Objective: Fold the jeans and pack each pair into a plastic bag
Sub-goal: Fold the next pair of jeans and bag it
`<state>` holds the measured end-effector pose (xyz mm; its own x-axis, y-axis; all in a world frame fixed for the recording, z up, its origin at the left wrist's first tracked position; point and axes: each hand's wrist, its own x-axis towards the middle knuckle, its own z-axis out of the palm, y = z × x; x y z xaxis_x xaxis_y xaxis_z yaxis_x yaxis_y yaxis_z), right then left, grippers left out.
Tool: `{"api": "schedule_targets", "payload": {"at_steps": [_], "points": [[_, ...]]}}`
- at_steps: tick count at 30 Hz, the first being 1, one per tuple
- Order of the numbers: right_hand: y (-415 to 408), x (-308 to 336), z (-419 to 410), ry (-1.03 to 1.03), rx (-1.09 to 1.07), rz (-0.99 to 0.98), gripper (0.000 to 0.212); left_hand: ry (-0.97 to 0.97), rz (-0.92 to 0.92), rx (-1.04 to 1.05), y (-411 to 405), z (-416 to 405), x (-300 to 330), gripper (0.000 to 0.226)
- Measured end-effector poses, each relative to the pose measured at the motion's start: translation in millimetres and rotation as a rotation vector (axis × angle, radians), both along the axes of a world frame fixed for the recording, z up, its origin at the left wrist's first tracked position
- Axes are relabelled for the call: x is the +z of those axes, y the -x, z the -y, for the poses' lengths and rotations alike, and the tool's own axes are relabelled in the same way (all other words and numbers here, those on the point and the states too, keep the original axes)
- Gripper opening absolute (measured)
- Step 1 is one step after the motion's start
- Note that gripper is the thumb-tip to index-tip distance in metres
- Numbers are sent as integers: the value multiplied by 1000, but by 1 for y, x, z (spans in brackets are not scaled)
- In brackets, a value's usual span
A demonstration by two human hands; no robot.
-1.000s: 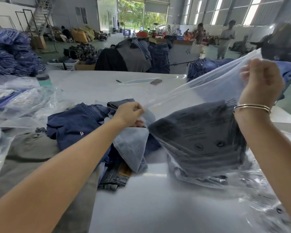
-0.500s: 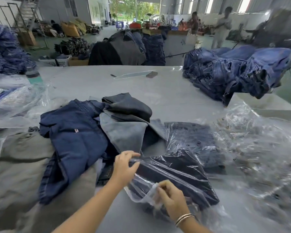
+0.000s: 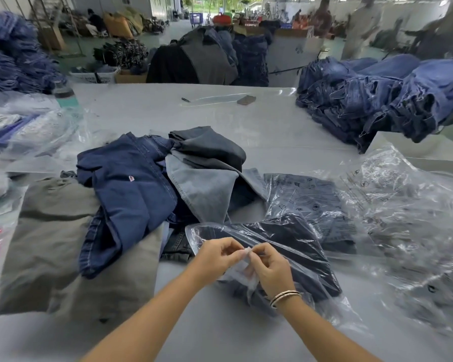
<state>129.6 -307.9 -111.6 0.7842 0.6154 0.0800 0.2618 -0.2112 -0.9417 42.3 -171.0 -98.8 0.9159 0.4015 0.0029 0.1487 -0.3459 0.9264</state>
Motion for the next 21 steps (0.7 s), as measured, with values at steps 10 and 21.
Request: {"api": "schedule_targets", "payload": {"at_steps": [10, 21], "points": [[1, 17, 3, 30, 139, 143, 23, -279, 118, -94, 14, -3, -10, 5], [6, 16, 48, -200, 177, -135, 24, -1066, 308, -154, 37, -26, -33, 9]]}}
